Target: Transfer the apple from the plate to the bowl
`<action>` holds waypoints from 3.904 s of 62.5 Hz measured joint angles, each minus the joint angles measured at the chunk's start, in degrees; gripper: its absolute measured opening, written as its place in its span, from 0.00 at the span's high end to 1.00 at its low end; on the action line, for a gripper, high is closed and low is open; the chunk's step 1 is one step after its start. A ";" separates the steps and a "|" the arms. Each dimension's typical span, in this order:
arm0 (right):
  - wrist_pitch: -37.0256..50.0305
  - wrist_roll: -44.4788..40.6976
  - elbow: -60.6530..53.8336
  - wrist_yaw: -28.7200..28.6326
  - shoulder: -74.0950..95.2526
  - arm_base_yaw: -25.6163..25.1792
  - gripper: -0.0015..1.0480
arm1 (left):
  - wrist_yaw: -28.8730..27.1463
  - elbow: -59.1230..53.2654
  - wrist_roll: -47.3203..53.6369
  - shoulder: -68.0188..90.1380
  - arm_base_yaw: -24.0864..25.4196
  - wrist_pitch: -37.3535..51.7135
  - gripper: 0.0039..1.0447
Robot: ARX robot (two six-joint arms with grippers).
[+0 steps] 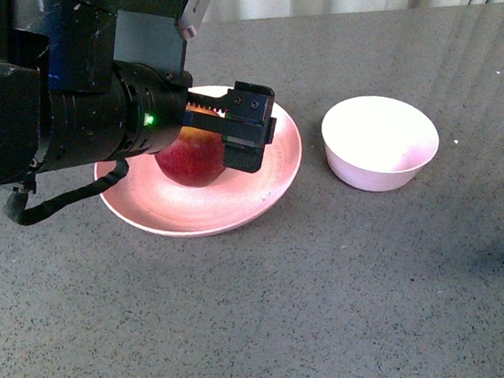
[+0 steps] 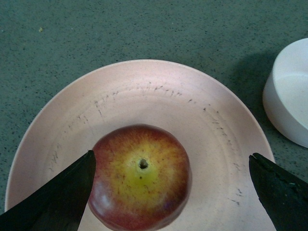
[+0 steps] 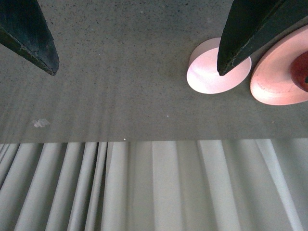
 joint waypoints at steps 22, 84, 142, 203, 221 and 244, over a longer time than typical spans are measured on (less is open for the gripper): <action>0.00 0.00 0.00 0.00 0.00 0.00 0.09 | -3.34 1.97 1.81 2.75 0.90 0.02 0.08; 0.00 0.00 0.00 0.00 0.00 0.00 0.09 | -3.76 2.95 3.50 -1.92 -3.67 -3.30 0.32; 0.00 0.02 0.00 0.00 0.00 0.00 0.09 | -0.31 20.50 -0.15 9.22 -14.84 -10.80 0.32; 0.00 0.00 0.00 0.00 0.00 0.00 0.09 | 0.50 9.55 -4.87 -0.87 -10.29 -4.07 0.08; 0.00 0.00 0.00 0.04 0.00 0.00 0.09 | -21.90 -14.49 -1.97 -15.96 1.86 27.89 0.35; -0.02 0.00 0.00 -0.11 -0.04 0.00 0.09 | -12.55 -36.74 -1.07 -36.17 13.42 31.61 0.99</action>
